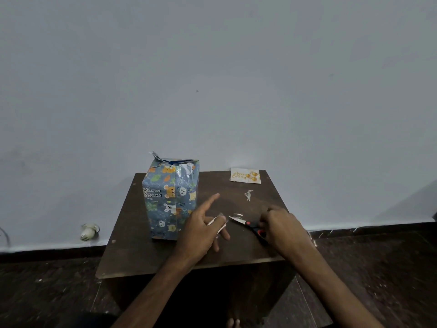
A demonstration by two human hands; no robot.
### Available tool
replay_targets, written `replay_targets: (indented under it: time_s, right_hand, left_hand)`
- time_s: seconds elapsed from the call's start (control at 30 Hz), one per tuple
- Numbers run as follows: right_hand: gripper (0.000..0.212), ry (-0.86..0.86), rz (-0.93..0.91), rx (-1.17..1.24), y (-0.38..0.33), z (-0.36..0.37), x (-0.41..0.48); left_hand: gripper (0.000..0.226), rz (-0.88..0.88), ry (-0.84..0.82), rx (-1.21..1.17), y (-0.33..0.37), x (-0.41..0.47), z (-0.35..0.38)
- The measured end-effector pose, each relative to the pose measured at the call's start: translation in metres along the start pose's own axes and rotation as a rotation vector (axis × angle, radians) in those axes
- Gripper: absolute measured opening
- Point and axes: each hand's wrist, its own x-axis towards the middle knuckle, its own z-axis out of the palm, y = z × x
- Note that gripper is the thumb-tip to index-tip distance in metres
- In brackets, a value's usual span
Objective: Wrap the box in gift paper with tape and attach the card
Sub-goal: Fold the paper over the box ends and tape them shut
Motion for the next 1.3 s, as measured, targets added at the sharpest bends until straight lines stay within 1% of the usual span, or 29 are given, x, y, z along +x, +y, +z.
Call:
replay_targets:
  time_s: [0.03, 0.07, 0.1, 0.13, 0.17, 0.2, 0.27, 0.37, 0.53, 0.67, 0.77, 0.83, 0.87, 0.9, 0.97, 1.03, 1.1, 1.17, 1.23, 1.3]
  right_hand:
    - [0.023, 0.075, -0.013, 0.139, -0.005, -0.003, -0.002]
    - [0.021, 0.127, -0.024, 0.366, -0.012, -0.004, -0.005]
    - [0.019, 0.122, -0.030, 0.629, -0.020, -0.006, -0.008]
    - [0.016, 0.051, -0.046, 0.871, -0.029, -0.008, -0.010]
    - [0.015, -0.029, -0.063, 1.034, -0.037, -0.007, -0.011]
    - [0.015, -0.076, -0.077, 1.119, -0.041, -0.004, -0.012]
    - [0.013, -0.089, -0.094, 1.180, -0.044, 0.001, -0.011]
    - [0.012, -0.091, -0.069, 1.241, -0.040, 0.003, -0.007]
    - [0.008, -0.133, -0.033, 1.301, -0.038, 0.003, -0.009]
    - [0.013, -0.156, -0.033, 1.393, -0.040, 0.001, -0.010]
    - [0.014, -0.107, -0.039, 1.482, -0.043, 0.002, -0.012]
    - [0.012, 0.003, -0.066, 1.474, -0.046, 0.003, -0.013]
    - [0.010, 0.098, -0.096, 1.416, -0.048, 0.004, -0.013]
    - [0.010, 0.219, -0.144, 1.314, -0.049, 0.005, -0.014]
    - [0.013, 0.468, -0.310, 1.028, -0.048, 0.005, -0.014]
    - [0.012, 0.639, -0.482, 0.782, -0.044, 0.005, -0.015]
    - [0.021, 0.693, -0.557, 0.693, -0.039, 0.003, -0.016]
    - [0.028, 0.643, -0.619, 0.671, -0.033, 0.002, -0.018]
    - [0.036, 0.578, -0.695, 0.614, -0.029, 0.003, -0.023]
    - [0.044, 0.628, -0.742, 0.482, -0.022, 0.000, -0.025]
  left_hand:
    - [0.058, -0.003, 0.000, 0.002, 0.000, 0.000, 0.000]
    - [0.058, -0.005, 0.000, 0.002, -0.001, 0.000, 0.000]
    - [0.057, -0.005, 0.000, 0.003, -0.001, 0.001, 0.000]
    - [0.057, -0.002, 0.002, 0.009, -0.002, 0.001, 0.000]
    - [0.056, 0.000, 0.005, 0.016, -0.002, 0.000, 0.000]
    - [0.056, -0.001, 0.006, 0.018, -0.002, 0.000, 0.000]
    - [0.056, -0.004, 0.006, -0.005, -0.001, -0.001, 0.001]
    - [0.056, -0.010, -0.005, -0.028, 0.001, -0.001, 0.002]
    - [0.052, -0.004, -0.067, -0.071, 0.003, -0.001, 0.002]
    - [0.043, 0.021, -0.129, -0.126, 0.005, -0.002, 0.002]
    - [0.038, 0.032, -0.091, -0.195, 0.007, -0.004, 0.007]
    - [0.035, 0.026, -0.048, -0.238, 0.009, -0.005, 0.011]
    - [0.034, 0.026, -0.022, -0.262, 0.011, -0.006, 0.013]
    - [0.032, 0.026, 0.012, -0.279, 0.012, -0.006, 0.015]
    - [0.030, 0.013, 0.103, -0.311, 0.015, -0.008, 0.019]
    - [0.029, -0.019, 0.192, -0.381, 0.017, -0.010, 0.025]
    - [0.028, -0.055, 0.246, -0.521, 0.021, -0.009, 0.033]
    - [0.022, -0.087, 0.290, -0.713, 0.028, -0.005, 0.037]
    - [0.016, -0.091, 0.283, -0.872, 0.036, -0.001, 0.038]
    - [0.013, -0.054, 0.250, -0.899, 0.040, 0.002, 0.038]
